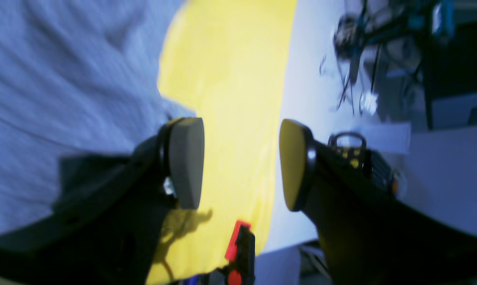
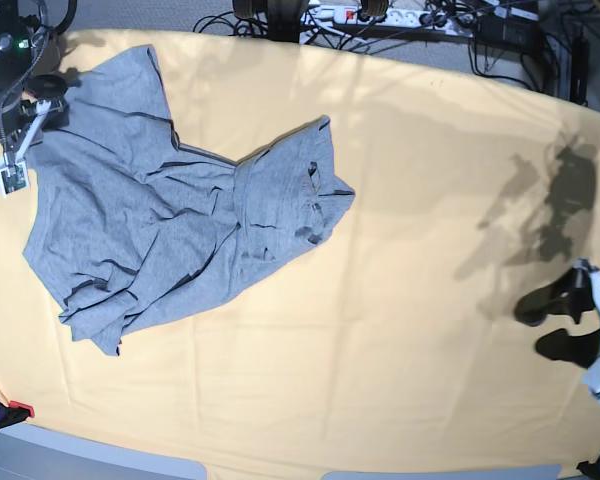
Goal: Layout the t-shirt on the table in an organized manner, then fold the t-shirt properly
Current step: 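Reach the left gripper to the bunched sleeve of the shirt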
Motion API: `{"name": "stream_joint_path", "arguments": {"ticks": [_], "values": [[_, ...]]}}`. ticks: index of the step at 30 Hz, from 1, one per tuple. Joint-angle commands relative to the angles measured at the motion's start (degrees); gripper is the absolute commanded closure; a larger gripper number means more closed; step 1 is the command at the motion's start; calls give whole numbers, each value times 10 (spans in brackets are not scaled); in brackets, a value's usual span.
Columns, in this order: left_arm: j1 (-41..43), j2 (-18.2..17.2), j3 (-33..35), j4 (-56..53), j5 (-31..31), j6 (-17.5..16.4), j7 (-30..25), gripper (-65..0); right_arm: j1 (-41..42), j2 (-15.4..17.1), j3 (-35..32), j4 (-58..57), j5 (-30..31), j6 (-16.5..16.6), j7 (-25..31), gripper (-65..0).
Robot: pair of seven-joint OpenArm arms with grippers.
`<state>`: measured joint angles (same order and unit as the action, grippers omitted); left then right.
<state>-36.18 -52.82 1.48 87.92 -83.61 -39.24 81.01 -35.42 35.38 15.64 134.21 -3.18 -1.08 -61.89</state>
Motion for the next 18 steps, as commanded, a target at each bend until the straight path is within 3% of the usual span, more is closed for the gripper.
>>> {"name": "stream_joint_path", "arguments": {"ticks": [1,10,18], "values": [[-16,6,-6,20,-14,-2,-10,-432,0,9,6,8,-13,-5,7,-326],[43,152,13,42,-14,-8,-10,-432,-11,-14,6,8,-5,-6,16,-326],[72,249,152,42,5,-8,-10,-432,-16,-14,6,8,3,-3,28,-326]]}}
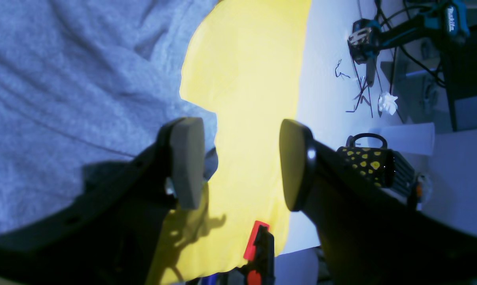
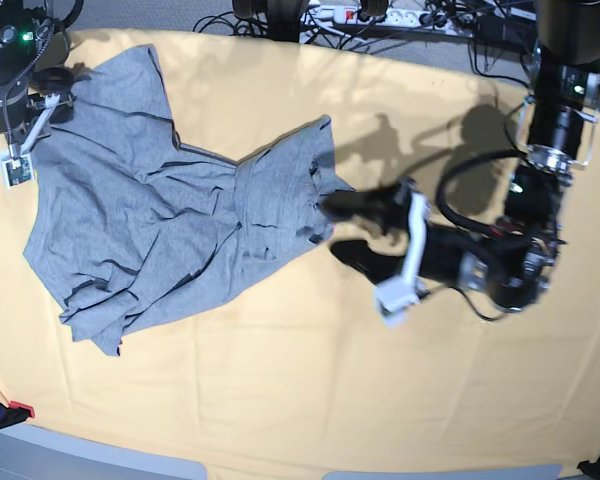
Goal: Layout the t-shirt on the table in an organized manner, then fold the t-shirt properly
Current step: 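Reach the left gripper to the bunched sleeve of the shirt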
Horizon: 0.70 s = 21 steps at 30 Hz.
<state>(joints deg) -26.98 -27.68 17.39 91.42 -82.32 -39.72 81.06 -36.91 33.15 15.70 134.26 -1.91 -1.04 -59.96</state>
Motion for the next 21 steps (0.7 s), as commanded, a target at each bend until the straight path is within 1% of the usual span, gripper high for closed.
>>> {"name": "stream_joint_path", "arguments": {"ticks": [1,3,5,7,10,13,14,15,16,18,19,21], "values": [[-21,8,8,7,11,-3,-11,-432,-1,8,6,7,-9,-4,8,-326],[-24,32,28,7,66,-3,-11,-432,-1,8,6,7,-9,-4,9,-326],[-23,59,35,7,127,-3,-11,-432,-1,8,6,7,-9,-4,9,-326],[-22,86,35,3,179,-3,-29,-432,-2,8,6,7,-9,-4,8,-326],[-23,121,35,-12,219,-3,-48,-432,-3,8,6,7,-9,-4,8,-326],[-23,148,35,-32,238,-3,-61,-428,-4,8,6,7,-9,-5,8,-326],[-23,155,35,-39,248,-3,-68,-406,-4,8,6,7,-9,-4,9,-326],[-23,161,35,-45,259,-3,-76,-356,-4,8,6,7,-9,-4,8,-326],[-23,165,35,-49,270,-3,-82,-277,-4,8,6,7,-9,-4,8,-326],[-23,167,35,-57,288,-3,-90,-84,-4,8,6,7,-9,-3,8,-326],[-23,167,35,-61,296,-3,-92,-2,-4,9,6,7,-10,-2,8,-326],[-23,166,35,-68,302,-3,-93,0,-4,9,6,7,-9,3,8,-326]]}}
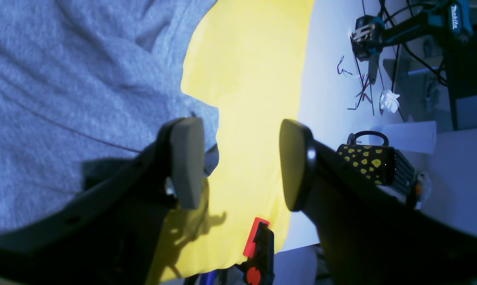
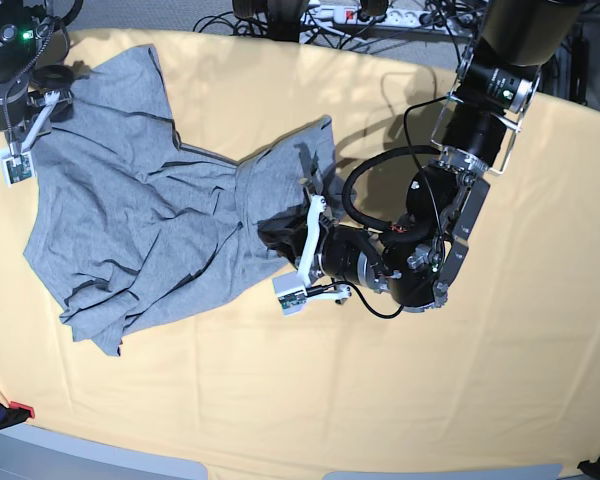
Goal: Layout the t-shirt on the table in an organized manner, then fold the t-shirt properly
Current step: 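Reach the left gripper to the bunched sleeve of the shirt, then close the left gripper on the bunched grey sleeve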
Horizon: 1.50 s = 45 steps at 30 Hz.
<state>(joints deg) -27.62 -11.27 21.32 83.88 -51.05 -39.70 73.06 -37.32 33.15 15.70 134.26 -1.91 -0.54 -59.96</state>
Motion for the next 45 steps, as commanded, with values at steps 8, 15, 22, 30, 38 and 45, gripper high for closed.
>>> {"name": "stream_joint_path", "arguments": {"ticks": [8,15,22,30,38,45], "values": [[-18,-5,-4,-9,-21,-3,-6,0,0,9,6,7,-9,-1,9,-326],[-12,-5,-4,-9,-19,-3,-6,-385,0,9,6,7,-9,-1,9,-326],[-14,-5,-4,-9,-30,-3,8,0,0,9,6,7,-9,-1,9,-326],[-47,-80,-4,-9,-161,-3,69,0,0,9,6,7,-9,-1,10,-325],[-55,-138,-4,-9,-219,-3,69,0,1,9,6,7,-9,-9,22,-325],[-50,-74,-4,-9,-206,-3,69,-420,2,9,6,7,0,-10,23,-325]]}}
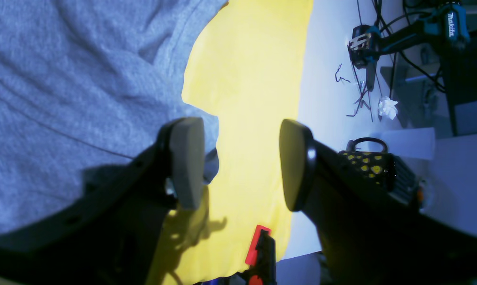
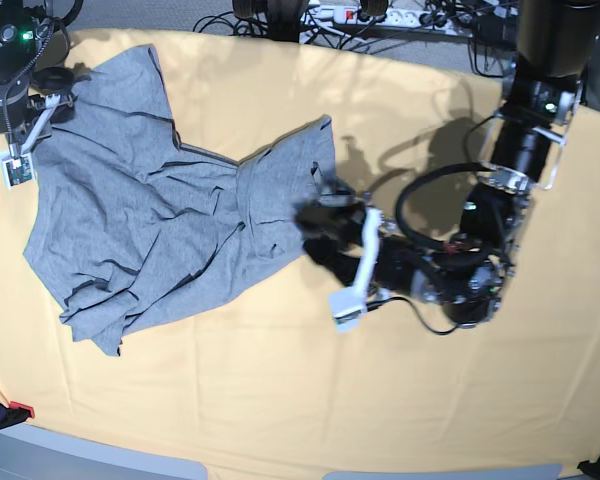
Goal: Layout the t-shirt on the table in an organized manner, then fold the t-shirt properly
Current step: 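Close the left gripper on the bunched grey sleeve, then drag the sleeve outward with the left gripper to unfold the shirt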
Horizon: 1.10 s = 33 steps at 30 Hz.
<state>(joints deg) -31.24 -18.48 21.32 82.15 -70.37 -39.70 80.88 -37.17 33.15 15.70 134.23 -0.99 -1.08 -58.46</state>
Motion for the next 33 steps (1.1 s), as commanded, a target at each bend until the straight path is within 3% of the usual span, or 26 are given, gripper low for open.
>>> {"name": "stream_joint_path", "arguments": {"ticks": [1,5,8,10,14,18,25,33], "values": [[-11,12,-4,8,7,-3,-9,-448,0,9,6,8,-7,-2,8,-325],[-7,48,-3,7,61,-3,-14,-449,0,9,6,8,-7,0,9,-325],[-6,52,-3,6,103,-3,-42,-444,0,9,6,8,-7,0,8,-325],[-2,52,-3,5,118,-3,-51,-404,0,9,6,8,-7,0,8,-325],[21,52,-3,-2,119,-3,-50,-233,0,9,6,8,-7,0,9,-325],[31,52,-3,-2,118,-3,-50,-9,0,9,6,8,-7,0,9,-325],[4,48,-3,-2,101,-3,-28,0,0,9,6,8,-7,8,9,-325],[-48,-10,-4,-1,-24,-3,-9,0,0,9,6,8,-7,11,9,-325]]}}
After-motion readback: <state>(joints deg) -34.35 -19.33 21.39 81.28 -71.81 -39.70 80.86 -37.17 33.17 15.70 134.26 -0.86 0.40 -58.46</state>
